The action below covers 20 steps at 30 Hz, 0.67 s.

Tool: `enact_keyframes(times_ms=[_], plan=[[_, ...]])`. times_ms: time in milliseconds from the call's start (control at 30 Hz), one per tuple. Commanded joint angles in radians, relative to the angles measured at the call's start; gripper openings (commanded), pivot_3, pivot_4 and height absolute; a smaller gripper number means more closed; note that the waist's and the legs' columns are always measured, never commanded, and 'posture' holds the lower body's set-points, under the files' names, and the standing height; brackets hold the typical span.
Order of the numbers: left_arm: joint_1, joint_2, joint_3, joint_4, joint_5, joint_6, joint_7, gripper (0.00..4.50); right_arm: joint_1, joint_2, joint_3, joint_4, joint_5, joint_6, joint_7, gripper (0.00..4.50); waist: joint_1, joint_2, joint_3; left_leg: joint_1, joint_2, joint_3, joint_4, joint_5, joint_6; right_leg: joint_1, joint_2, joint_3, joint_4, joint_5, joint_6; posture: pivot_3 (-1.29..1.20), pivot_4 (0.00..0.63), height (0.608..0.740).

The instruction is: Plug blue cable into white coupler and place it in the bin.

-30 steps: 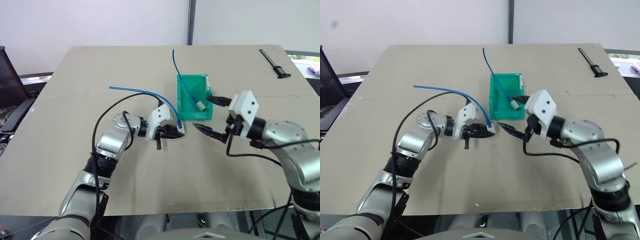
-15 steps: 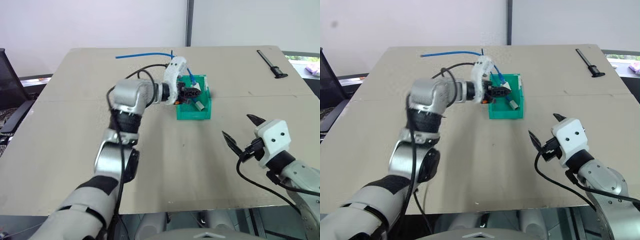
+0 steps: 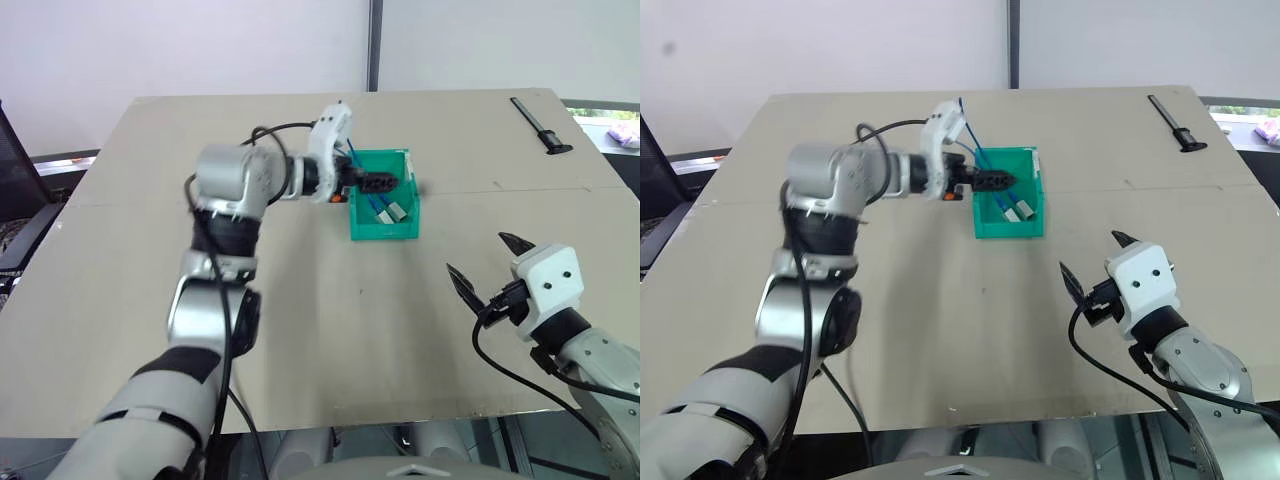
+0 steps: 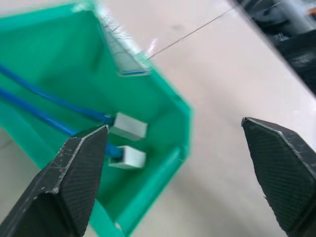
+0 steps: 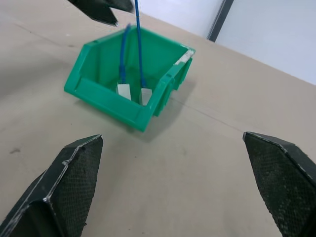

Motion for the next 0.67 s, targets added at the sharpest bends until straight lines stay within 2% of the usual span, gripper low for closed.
enact_keyframes(times_ms=[33, 200, 367, 500, 533, 667], plan=[[0.152, 0.069, 0.011, -0.218, -0.044, -0.163, -0.095, 4.47, 0.010, 0.000, -0.061, 0.022, 0.032, -0.071, 0.038, 4.50, 0.008, 0.000, 0.000, 0.000, 0.000, 0.000, 0.000, 0.000, 0.000, 0.000, 0.000, 0.000, 0.000, 0.000, 0.000, 0.00, 0.150, 0.740], [0.472, 0.158, 0.074, -0.376, -0.088, -0.365, -0.201, 4.47, 0.122, -0.037, -0.171, 0.140, 0.074, -0.271, 0.191, 4.50, 0.016, 0.000, 0.000, 0.000, 0.000, 0.002, 0.000, 0.000, 0.000, 0.001, 0.000, 0.001, -0.001, 0.000, 0.000, 0.00, 0.150, 0.740], [0.803, 0.250, 0.123, -0.471, -0.058, -0.565, -0.276, 4.47, 0.291, -0.092, -0.302, 0.276, 0.083, -0.475, 0.348, 4.50, 0.016, 0.001, 0.000, 0.001, 0.000, 0.003, 0.000, -0.003, 0.004, 0.002, -0.001, 0.001, -0.003, 0.000, 0.000, 0.00, 0.150, 0.740], [0.995, 0.285, 0.170, -0.493, -0.058, -0.662, -0.293, 4.47, 0.368, -0.117, -0.368, 0.341, 0.110, -0.558, 0.434, 4.50, 0.018, 0.001, 0.000, 0.002, 0.002, 0.003, 0.000, -0.003, 0.005, 0.003, -0.001, 0.001, -0.003, -0.003, -0.004, 0.00, 0.150, 0.740], [1.037, 0.294, 0.181, -0.491, -0.053, -0.693, -0.302, 4.47, 0.380, -0.125, -0.383, 0.346, 0.123, -0.568, 0.455, 4.50, 0.018, 0.001, 0.000, 0.003, 0.002, 0.003, 0.000, -0.003, 0.005, 0.004, -0.001, 0.001, -0.003, -0.005, -0.001, 0.00, 0.150, 0.740], [1.105, 0.328, 0.189, -0.460, -0.045, -0.754, -0.320, 4.47, 0.373, -0.170, -0.416, 0.352, 0.163, -0.549, 0.492, 4.50, 0.019, 0.001, 0.000, 0.007, 0.004, 0.004, -0.001, -0.003, 0.005, 0.008, -0.001, 0.001, -0.002, -0.005, 0.000, 0.00, 0.150, 0.740]])
